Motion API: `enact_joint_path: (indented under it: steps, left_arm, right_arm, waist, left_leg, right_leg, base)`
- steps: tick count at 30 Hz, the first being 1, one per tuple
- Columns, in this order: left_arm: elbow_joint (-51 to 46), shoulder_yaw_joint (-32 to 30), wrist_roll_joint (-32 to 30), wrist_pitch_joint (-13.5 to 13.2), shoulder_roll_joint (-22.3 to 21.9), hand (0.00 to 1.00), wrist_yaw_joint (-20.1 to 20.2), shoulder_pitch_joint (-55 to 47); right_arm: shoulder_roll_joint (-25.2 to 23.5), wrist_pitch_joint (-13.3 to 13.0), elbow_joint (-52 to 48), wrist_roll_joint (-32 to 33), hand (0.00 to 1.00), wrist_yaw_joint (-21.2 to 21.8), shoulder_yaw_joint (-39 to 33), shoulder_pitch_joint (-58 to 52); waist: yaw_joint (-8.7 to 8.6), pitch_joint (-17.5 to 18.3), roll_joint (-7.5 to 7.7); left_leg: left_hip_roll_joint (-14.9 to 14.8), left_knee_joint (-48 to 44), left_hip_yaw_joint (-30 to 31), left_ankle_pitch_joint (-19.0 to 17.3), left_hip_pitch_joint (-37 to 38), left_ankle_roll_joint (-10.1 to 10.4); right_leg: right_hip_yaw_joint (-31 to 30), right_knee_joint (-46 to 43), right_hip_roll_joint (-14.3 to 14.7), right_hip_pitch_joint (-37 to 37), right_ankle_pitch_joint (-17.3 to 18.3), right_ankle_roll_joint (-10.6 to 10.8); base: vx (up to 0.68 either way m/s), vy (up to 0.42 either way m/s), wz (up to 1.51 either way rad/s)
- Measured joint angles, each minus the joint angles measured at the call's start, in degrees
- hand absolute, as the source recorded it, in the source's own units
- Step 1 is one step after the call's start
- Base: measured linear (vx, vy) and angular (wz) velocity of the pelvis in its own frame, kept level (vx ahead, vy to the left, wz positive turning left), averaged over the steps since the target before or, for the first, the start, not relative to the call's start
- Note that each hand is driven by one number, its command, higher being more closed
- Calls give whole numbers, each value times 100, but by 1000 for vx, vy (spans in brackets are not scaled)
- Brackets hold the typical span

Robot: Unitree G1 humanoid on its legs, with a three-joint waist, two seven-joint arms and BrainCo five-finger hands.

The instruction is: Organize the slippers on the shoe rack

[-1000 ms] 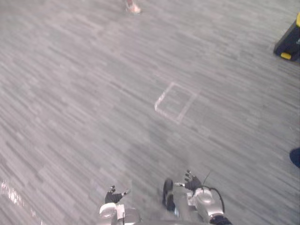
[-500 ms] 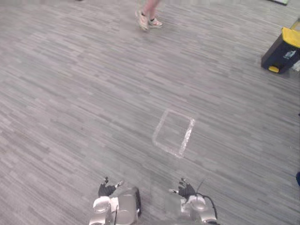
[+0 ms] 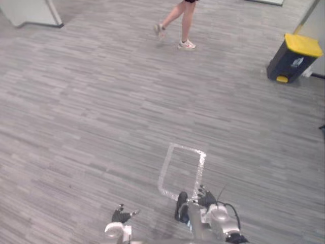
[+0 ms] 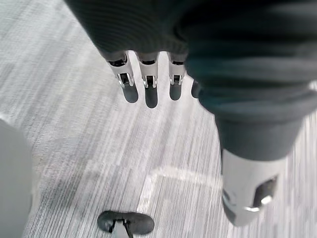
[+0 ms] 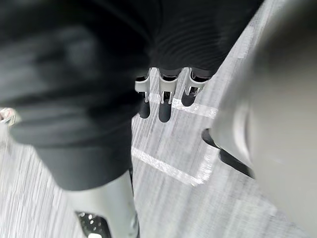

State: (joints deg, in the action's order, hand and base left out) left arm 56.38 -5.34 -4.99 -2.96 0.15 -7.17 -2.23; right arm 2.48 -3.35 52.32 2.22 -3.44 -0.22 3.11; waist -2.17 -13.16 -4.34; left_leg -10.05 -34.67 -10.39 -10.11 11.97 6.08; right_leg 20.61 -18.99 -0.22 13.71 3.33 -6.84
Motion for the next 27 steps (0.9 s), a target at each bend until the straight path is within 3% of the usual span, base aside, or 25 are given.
enact_joint_path:
  steps: [1, 2, 3, 4, 6, 9, 10, 11, 12, 13, 14, 15, 16, 18, 19, 21, 22, 24, 27]
  left_arm:
    - [-31, -158, 0, 15, -48, 0, -4, -44]
    - [-107, -254, 0, 6, -36, 0, -4, -54]
    - [-226, -270, 2, -10, -25, 0, -6, -63]
    - [-279, -264, 4, -12, 37, 0, -9, -64]
    - [-395, -289, 16, -12, 59, 0, -30, -86]
    - [-463, -293, 60, -18, 56, 0, -37, -92]
    - [-478, -293, 65, -23, 56, 0, -37, -88]
    - [-478, -282, 81, -34, 51, 0, -41, -92]
    - [-475, -267, 154, -53, 8, 0, -47, -110]
    - [-429, -266, 249, -61, -25, 0, -52, -134]
    - [-392, -271, 317, -56, 1, 0, -55, -125]
    - [-395, -263, 318, -57, 31, 0, -54, -125]
    - [-387, -229, 312, -59, 128, 0, -49, -136]
    - [-387, -218, 312, -59, 180, 0, -51, -139]
    - [-378, -216, 311, -57, 196, 0, -52, -155]
    - [-318, -190, 312, -56, 218, 0, -51, -173]
    - [-227, -69, 329, -49, 260, 0, -48, -182]
    - [-137, 163, 410, -50, 281, 0, -42, -193]
    - [-65, 354, 415, -50, 339, 0, -33, -167]
  right_arm:
    - [-58, 13, -120, 2, 0, 0, 28, -130]
    - [-83, 7, -201, 6, 0, -9, 28, -224]
    - [-133, 11, -199, 13, 0, -23, 11, -279]
    - [-162, 15, -186, 14, 0, -28, -4, -305]
    - [-233, 53, -30, 21, 0, -53, -174, -330]
    - [-250, 76, 100, 21, 0, -105, -243, -294]
    - [-268, 77, 100, 20, 0, -117, -280, -296]
    - [-267, 76, 112, 18, 0, -122, -304, -295]
    - [-239, 76, 109, 17, 0, -139, -316, -302]
    - [-221, 70, 127, 16, 0, -157, -312, -312]
    - [-229, 72, 153, 16, 0, -165, -318, -309]
    - [-263, 75, 159, 16, 0, -170, -313, -313]
    - [-373, 62, 179, 13, 0, -158, -281, -347]
    - [-462, 65, 265, 3, 0, -156, -278, -409]
    - [-482, 67, 271, -1, 0, -152, -215, -417]
    - [-481, 59, 331, -4, 0, -129, -170, -366]
    - [-467, 59, 425, -10, 0, -117, -158, -295]
    - [-445, 52, 494, -83, 0, -102, -132, -262]
    - [-440, 44, 483, -229, 0, -95, -125, -248]
  waist:
    - [40, -20, -18]
    - [64, -38, 1]
    - [97, -70, 74]
    - [127, -79, 125]
    - [172, -65, 276]
    - [270, -76, 287]
    - [279, -92, 317]
    - [282, -90, 314]
    - [300, -62, 244]
    - [314, -20, 106]
    - [361, -8, 134]
    - [376, 17, 185]
    - [388, 137, 406]
    - [448, 197, 498]
    - [499, 249, 572]
    - [491, 232, 523]
    - [474, 247, 497]
    - [464, 322, 409]
    - [425, 336, 397]
  left_leg:
    - [-291, -1315, 78, 800, -450, 146]
    - [-483, -2098, 19, 588, -758, 121]
    - [-631, -2777, -83, 222, -1146, -36]
    - [-644, -2879, -131, 69, -1329, -76]
    - [-593, -2299, -349, -444, -1857, -175]
    - [-172, -545, -53, -657, -2174, -136]
    - [172, 258, 396, -611, -2232, -122]
    - [309, 603, 643, -543, -2243, -111]
    - [534, 1418, 1270, -274, -2229, -92]
    - [571, 1772, 1642, 269, -2113, 111]
    - [650, 1750, 1592, 462, -1982, 13]
    - [672, 1745, 1504, 403, -1954, -14]
    - [763, 1714, 1158, 217, -1869, -144]
    - [767, 1573, 646, -99, -1676, -256]
    - [753, 1601, 325, -181, -1478, -379]
    - [703, 1719, -131, -237, -1169, -472]
    - [673, 1842, -449, -246, -903, -501]
    - [549, 2021, -834, -245, -623, -501]
    - [489, 2201, -1099, -245, -479, -501]
  right_leg:
    - [-180, 219, 176, -425, 135, -58]
    - [-301, 277, 285, -697, 279, -105]
    - [-500, 356, 360, -1046, 479, -157]
    - [-598, 415, 364, -1210, 541, -152]
    - [-1055, 722, 360, -1745, 547, -35]
    - [-1655, 848, 233, -2064, 582, 82]
    - [-1914, 851, 96, -2144, 669, 226]
    - [-2026, 849, 53, -2163, 700, 278]
    - [-2346, 829, 3, -2166, 823, 453]
    - [-2672, 725, 30, -2159, 986, 625]
    - [-2837, 638, -2, -2147, 1046, 732]
    - [-2865, 624, -44, -2137, 1050, 738]
    - [-2935, 544, -239, -2083, 1067, 771]
    - [-3155, 344, -378, -2013, 1081, 818]
    - [-3064, 8, -463, -1871, 1097, 980]
    - [-2597, -523, -620, -1631, 1105, 1082]
    - [-1726, -914, -875, -1430, 1139, 1104]
    - [-175, -1056, -1129, -1255, 1193, 955]
    - [690, -330, -988, -1109, 947, 734]
  base:
    - [408, -17, -57]
    - [510, -3, -81]
    - [485, -19, -69]
    - [570, -26, -78]
    - [494, 14, -98]
    - [415, 149, -116]
    - [322, 209, -100]
    - [378, 300, -117]
    - [342, 355, -129]
    - [403, 459, -154]
    - [323, 395, -113]
    - [298, 334, -98]
    - [263, 288, -97]
    - [262, 286, -126]
    - [216, 216, -134]
    - [189, 158, -121]
    - [197, 144, -126]
    - [181, 118, -116]
    - [174, -18, -85]
